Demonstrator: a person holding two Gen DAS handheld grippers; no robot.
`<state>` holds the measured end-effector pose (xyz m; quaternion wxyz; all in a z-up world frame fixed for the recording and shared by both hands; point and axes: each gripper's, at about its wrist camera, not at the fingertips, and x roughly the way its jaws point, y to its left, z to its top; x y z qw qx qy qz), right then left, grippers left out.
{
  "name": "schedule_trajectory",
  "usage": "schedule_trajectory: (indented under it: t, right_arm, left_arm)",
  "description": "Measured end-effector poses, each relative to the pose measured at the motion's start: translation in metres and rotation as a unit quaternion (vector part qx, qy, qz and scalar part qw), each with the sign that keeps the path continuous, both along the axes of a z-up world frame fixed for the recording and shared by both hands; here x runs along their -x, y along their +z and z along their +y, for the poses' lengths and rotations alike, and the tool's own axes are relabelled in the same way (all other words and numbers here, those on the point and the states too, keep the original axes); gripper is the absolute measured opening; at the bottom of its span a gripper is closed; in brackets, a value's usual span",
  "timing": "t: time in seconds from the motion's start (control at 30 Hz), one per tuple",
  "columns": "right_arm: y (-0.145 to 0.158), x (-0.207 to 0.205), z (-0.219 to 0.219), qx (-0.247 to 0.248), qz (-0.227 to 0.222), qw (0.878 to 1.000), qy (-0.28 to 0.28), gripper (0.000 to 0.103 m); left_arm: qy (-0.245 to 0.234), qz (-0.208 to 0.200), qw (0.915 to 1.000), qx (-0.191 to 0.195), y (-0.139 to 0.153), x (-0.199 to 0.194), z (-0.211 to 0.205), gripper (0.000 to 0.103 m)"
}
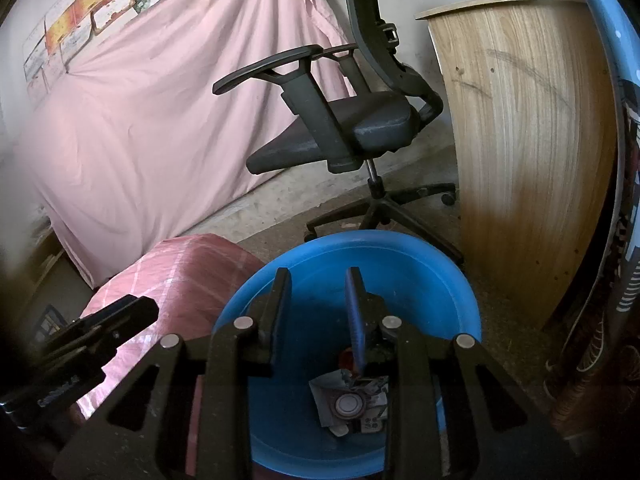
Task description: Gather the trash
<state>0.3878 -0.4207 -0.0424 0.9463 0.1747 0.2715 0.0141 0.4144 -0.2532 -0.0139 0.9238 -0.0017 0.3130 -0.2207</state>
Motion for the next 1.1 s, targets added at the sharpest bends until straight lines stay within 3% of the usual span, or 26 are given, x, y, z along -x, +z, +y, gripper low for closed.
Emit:
schedule_trajectory:
  t: [0.2,0.37,0.5,0.63,0.73,1.1]
  right_arm:
    - [0.003,0.003,0.002,0.004,-0.004,1.000,0.001,0.063]
    - [0.007,0.007,0.008,0.011,-0.011,1.000,0.001,0.076]
    - [0.012,0.012,0.016,0.024,-0.019,1.000,0.000,0.084]
    - [0.018,0.019,0.025,0.039,-0.035,0.999,-0.001,0.096]
    - [0.023,0.026,0.032,0.052,-0.050,0.997,-0.005,0.102]
    - [0.037,0.055,0.056,0.080,-0.094,0.992,-0.001,0.103]
  left_arm:
    - [0.013,-0.004,0.9999,-0.002,0.004,0.004,0.010,0.043]
    - [0.032,-0.012,0.9994,0.005,0.009,0.011,0.027,0.056]
    - [0.045,-0.018,0.9988,0.004,0.012,0.015,0.039,0.057]
    - [0.064,-0.037,0.9972,0.015,0.018,0.024,0.053,0.084]
    - [0.079,-0.052,0.9951,0.028,0.021,0.034,0.064,0.092]
    - [0.127,-0.085,0.9877,0.033,0.025,0.065,0.097,0.099]
